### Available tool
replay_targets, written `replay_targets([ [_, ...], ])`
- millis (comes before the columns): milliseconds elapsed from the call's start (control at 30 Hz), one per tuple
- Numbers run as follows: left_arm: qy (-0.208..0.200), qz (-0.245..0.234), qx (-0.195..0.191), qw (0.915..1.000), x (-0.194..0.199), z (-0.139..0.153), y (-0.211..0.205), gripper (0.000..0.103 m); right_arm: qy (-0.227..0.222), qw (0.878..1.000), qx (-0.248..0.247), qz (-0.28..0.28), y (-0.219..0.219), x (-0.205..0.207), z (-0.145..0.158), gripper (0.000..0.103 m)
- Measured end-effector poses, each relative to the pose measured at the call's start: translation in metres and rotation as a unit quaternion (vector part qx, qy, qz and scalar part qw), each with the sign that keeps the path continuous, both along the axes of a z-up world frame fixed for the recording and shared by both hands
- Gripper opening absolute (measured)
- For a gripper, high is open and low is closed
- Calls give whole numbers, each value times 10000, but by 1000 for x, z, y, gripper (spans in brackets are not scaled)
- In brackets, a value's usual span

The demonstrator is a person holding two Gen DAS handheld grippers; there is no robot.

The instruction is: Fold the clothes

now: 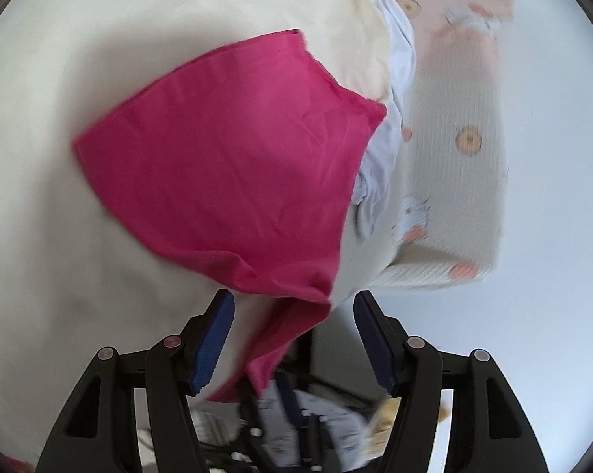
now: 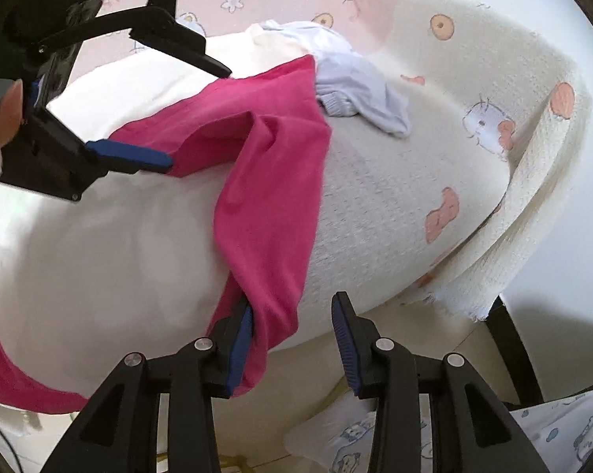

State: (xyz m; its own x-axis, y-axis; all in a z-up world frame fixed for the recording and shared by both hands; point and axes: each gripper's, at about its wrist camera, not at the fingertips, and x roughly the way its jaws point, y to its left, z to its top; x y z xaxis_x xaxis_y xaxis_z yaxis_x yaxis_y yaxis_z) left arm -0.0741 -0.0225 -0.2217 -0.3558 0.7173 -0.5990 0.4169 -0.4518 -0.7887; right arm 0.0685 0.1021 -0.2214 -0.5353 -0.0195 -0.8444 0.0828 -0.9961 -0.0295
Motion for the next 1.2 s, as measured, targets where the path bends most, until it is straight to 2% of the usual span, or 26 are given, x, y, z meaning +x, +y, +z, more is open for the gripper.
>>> replay_targets([
  [133,-198,171,282,9993,-4,-11,8,60,136,9998,150,-88,5,-4,-1,39],
  [233,-259,142,21,9996,-6,-16,13,60,209,9993,203,-247,13,-4,0,39],
  [300,-143,245,-112,9995,-6,-12,12,60,195,9991,136,-343,20,-3,0,39],
  [333,-79,289,-249,9992,-6,-8,11,57,193,9990,82,-400,23,-4,0,39],
  [367,-10,321,-499,9982,-6,-4,10,42,186,9988,34,-441,26,-4,0,39],
  [433,46,293,-1090,9936,-8,4,9,21,164,9989,-66,-424,28,-5,1,39],
  [567,295,243,-1749,9838,-8,16,3,8,177,9994,-159,-259,24,-6,1,39],
  [667,466,197,-2534,9660,-4,32,-1,8,193,9998,81,-28,13,-4,-1,38],
  [700,473,207,-2674,9622,-3,34,-5,8,147,9998,165,26,9,-3,-3,27],
  [733,479,216,-2813,9582,-2,36,-9,8,101,9996,250,80,6,-2,-4,5],
  [767,477,224,-2914,9552,-1,37,-12,8,54,9993,334,134,3,-1,-6,3],
  [867,305,310,-2549,9660,2,28,-27,8,-46,9980,576,257,-4,5,-9,3],
  [967,154,568,-1702,9836,2,17,-35,8,-4,9964,764,369,-8,12,-8,3],
  [1000,49,623,-1468,9872,4,13,-37,9,39,9959,812,401,-9,14,-6,3],
  [1033,-80,681,-1407,9877,5,10,-37,9,87,9957,823,419,-9,15,-5,3],
  [1067,-109,746,-1481,9861,5,11,-36,9,107,9956,833,413,-9,15,-4,3],
  [1133,-17,710,-1968,9779,5,18,-30,9,51,9963,763,388,-7,14,-2,3],
  [1200,116,235,-2755,9609,0,30,-14,9,-2,9976,605,327,-3,12,0,3],
])
